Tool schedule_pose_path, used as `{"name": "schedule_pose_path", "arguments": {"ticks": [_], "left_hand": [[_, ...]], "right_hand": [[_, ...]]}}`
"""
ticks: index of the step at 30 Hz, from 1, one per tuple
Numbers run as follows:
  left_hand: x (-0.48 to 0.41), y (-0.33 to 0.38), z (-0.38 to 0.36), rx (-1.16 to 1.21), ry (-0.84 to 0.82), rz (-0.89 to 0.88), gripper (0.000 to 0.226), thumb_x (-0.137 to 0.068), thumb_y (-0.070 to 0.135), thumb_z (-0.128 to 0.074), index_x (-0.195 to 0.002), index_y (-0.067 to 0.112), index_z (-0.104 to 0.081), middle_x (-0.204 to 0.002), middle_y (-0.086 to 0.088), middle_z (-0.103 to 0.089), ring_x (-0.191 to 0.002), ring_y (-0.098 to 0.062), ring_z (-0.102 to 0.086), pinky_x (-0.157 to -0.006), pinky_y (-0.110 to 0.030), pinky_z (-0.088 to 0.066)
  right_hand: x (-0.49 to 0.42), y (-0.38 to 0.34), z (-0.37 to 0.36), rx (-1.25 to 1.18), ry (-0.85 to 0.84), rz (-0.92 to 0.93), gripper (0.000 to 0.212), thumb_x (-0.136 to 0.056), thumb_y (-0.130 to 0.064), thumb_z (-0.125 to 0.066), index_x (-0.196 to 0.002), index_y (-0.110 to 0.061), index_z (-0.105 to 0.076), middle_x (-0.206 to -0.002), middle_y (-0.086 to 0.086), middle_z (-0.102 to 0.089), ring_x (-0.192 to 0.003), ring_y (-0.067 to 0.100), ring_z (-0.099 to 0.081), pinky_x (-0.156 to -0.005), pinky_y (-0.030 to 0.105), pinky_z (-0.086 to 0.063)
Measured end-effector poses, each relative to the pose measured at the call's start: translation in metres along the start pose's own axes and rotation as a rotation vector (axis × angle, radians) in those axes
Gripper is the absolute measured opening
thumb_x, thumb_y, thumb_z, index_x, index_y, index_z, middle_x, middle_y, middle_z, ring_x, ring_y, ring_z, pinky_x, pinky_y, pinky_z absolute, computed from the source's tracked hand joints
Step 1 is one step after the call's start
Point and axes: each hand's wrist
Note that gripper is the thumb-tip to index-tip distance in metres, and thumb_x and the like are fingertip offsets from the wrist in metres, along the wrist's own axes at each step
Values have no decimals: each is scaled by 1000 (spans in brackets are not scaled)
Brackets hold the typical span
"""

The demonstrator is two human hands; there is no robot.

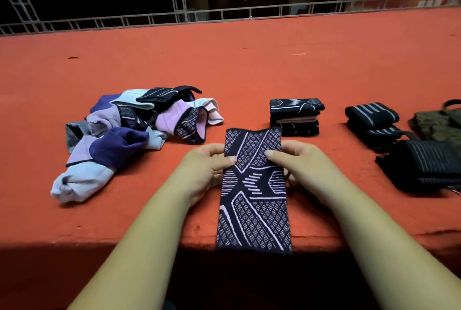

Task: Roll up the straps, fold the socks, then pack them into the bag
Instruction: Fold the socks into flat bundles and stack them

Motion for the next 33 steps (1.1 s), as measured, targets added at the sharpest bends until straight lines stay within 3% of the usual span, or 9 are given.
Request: {"name": "schedule_pose_path", "arguments": {"ticks": [3, 7, 10, 13, 17, 20, 24, 26, 33], "left_hand": [[-1, 0, 1, 21, 20, -14, 26, -96, 0, -70, -122, 2, -69, -113, -16, -79, -97, -28, -75, -88, -41, -63], [0, -1, 6, 30, -17, -43, 33, -94, -2, -71, -126, 4, -67, -118, -17, -77, -104, -28, -75, -94, -41, -62], [0, -4, 10, -16, -69, -37, 42, -90, -7, -73, -130, 5, -67, -124, -20, -75, -115, -31, -74, -100, -40, -59], [1, -5, 11, -24, -31, -46, 36, -89, -7, -73, -124, 1, -70, -122, -18, -76, -112, -31, -74, -100, -38, -59], [-1, -8, 12, 30, -28, -48, 25, -91, -10, -68, -113, 2, -71, -115, -18, -76, -106, -30, -74, -100, -38, -60], [-1, -6, 14, 67, -72, -31, 31, -93, -14, -61, -120, -1, -68, -112, -19, -74, -105, -29, -73, -100, -38, -58], [1, 0, 16, 86, -67, 9, 32, -91, -19, -55, -104, 5, -71, -99, -17, -76, -83, -22, -73, -82, -29, -62], [2, 2, 16, 90, -70, 27, 33, -92, -19, -52, -104, 6, -72, -102, -18, -76, -82, -21, -73, -80, -29, -63], [3, 5, 15, 124, -79, 48, 35, -94, -18, -48, -107, 7, -69, -101, -17, -77, -81, -20, -75, -74, -27, -62]], "right_hand": [[1, 0, 2, 28, -124, -19, 19, -100, -15, -71, -119, -19, -72, -84, -2, -74, -63, 5, -64, -52, 18, -48], [-2, 8, 9, 27, -72, 12, 18, -100, -7, -69, -116, -16, -72, -66, -11, -63, -56, 4, -56, -54, 19, -42], [0, 8, 11, 35, -65, 36, 19, -100, -9, -70, -114, -20, -74, -74, -9, -68, -61, 6, -54, -55, 20, -40], [1, 10, 11, 17, -69, 55, 23, -100, -8, -68, -118, -21, -74, -84, -8, -73, -64, 6, -54, -57, 20, -41], [-1, 11, 12, -74, -94, 58, 32, -100, 0, -63, -123, -20, -74, -83, -4, -68, -56, 6, -43, -51, 18, -35], [0, 11, 12, -159, -128, 34, 33, -100, 3, -60, -123, -15, -75, -74, -4, -64, -55, 9, -36, -49, 20, -28], [3, 8, 12, -97, -91, 21, 42, -96, 7, -52, -104, -20, -83, -75, 4, -66, -58, 13, -46, -53, 22, -39], [4, 5, 11, -49, -80, 35, 45, -96, 8, -48, -100, -20, -84, -81, 2, -72, -63, 12, -51, -58, 22, -45], [2, 5, 11, -18, -41, 43, 49, -97, 7, -43, -97, -23, -81, -69, 5, -60, -57, 12, -54, -56, 22, -49]]}}
Point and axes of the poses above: each hand's wrist, its own x-axis away from the middle knuckle, its own z-axis out of the back of the hand, y = z × x
